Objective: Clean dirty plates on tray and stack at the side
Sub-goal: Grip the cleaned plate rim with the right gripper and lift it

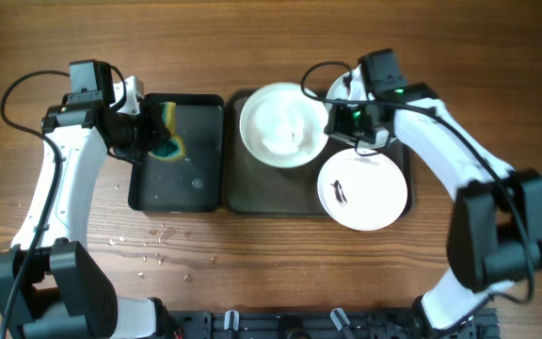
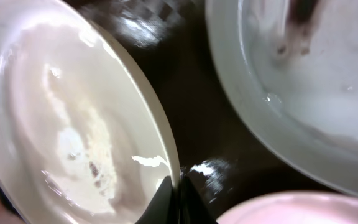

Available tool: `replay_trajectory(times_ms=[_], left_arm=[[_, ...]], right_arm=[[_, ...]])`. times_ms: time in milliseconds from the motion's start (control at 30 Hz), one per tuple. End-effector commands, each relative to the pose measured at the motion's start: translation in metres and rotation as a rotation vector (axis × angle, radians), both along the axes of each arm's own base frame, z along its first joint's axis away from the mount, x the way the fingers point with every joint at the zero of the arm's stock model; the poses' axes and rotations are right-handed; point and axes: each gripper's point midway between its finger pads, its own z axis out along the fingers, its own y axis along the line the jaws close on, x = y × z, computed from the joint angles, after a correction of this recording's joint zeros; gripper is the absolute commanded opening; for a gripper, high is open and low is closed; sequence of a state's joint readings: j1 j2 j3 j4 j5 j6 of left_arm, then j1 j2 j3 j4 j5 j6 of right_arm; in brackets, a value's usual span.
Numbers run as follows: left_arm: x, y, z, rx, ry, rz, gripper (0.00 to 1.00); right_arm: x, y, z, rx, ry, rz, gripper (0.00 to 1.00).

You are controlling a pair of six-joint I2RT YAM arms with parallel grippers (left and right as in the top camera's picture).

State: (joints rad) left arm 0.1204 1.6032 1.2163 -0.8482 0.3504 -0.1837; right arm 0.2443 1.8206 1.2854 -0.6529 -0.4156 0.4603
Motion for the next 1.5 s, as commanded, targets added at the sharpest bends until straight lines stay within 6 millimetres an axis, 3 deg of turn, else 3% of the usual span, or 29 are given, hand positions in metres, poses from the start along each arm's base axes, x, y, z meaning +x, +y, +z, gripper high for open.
replay_trajectory(times_ms=[0, 167, 267, 433, 567, 600, 633, 700, 767, 867, 1033, 1100, 1233, 1467], left_arm=[[-0.001, -0.005, 0.002, -0.020, -0.012, -0.029, 0.04], [-0.003, -0.011, 0.006, -0.053, -0.017, -0.040, 0.04], [-0.010, -0.007, 0.011, -0.033, -0.011, -0.030, 0.04], [-0.026, 0.009, 0.042, 0.052, -0.050, 0.076, 0.04], [-0.038, 0.009, 0.072, 0.051, -0.121, 0.116, 0.04], [-0.044, 0.010, 0.083, 0.054, -0.146, 0.140, 0.04], [-0.047, 0.010, 0.088, 0.055, -0.163, 0.140, 0.04], [-0.048, 0.010, 0.090, 0.055, -0.165, 0.140, 0.04], [-0.048, 0.009, 0.089, 0.055, -0.162, 0.140, 0.04], [-0.047, 0.010, 0.087, 0.057, -0.156, 0.139, 0.04], [-0.047, 0.012, 0.086, 0.070, -0.155, 0.146, 0.04], [-0.047, 0.014, 0.086, 0.078, -0.154, 0.150, 0.04], [-0.047, 0.013, 0.086, 0.078, -0.154, 0.149, 0.04], [-0.047, 0.013, 0.086, 0.079, -0.154, 0.149, 0.04]], right_arm=[[0.002, 0.013, 0.049, 0.075, -0.091, 0.015, 0.04], [0.012, 0.021, 0.044, -0.047, -0.165, -0.034, 0.04], [0.023, 0.046, 0.047, -0.094, -0.261, -0.051, 0.04], [0.030, 0.112, 0.050, -0.104, -0.442, -0.009, 0.04], [0.035, 0.139, 0.037, -0.178, -0.547, -0.024, 0.04], [0.036, 0.155, 0.025, -0.203, -0.593, -0.015, 0.04], [0.037, 0.171, 0.019, -0.236, -0.663, 0.045, 0.04], [0.042, 0.176, 0.022, -0.295, -0.747, 0.056, 0.04], [0.050, 0.175, 0.038, -0.367, -0.857, 0.049, 0.04], [0.061, 0.185, 0.084, -0.464, -1.092, 0.128, 0.04], [0.055, 0.208, 0.154, -0.663, -1.432, 0.318, 0.04], [0.049, 0.212, 0.173, -0.733, -1.508, 0.338, 0.04], [0.035, 0.217, 0.199, -0.924, -1.611, 0.365, 0.04], [0.016, 0.231, 0.217, -0.906, -1.684, 0.337, 0.04]])
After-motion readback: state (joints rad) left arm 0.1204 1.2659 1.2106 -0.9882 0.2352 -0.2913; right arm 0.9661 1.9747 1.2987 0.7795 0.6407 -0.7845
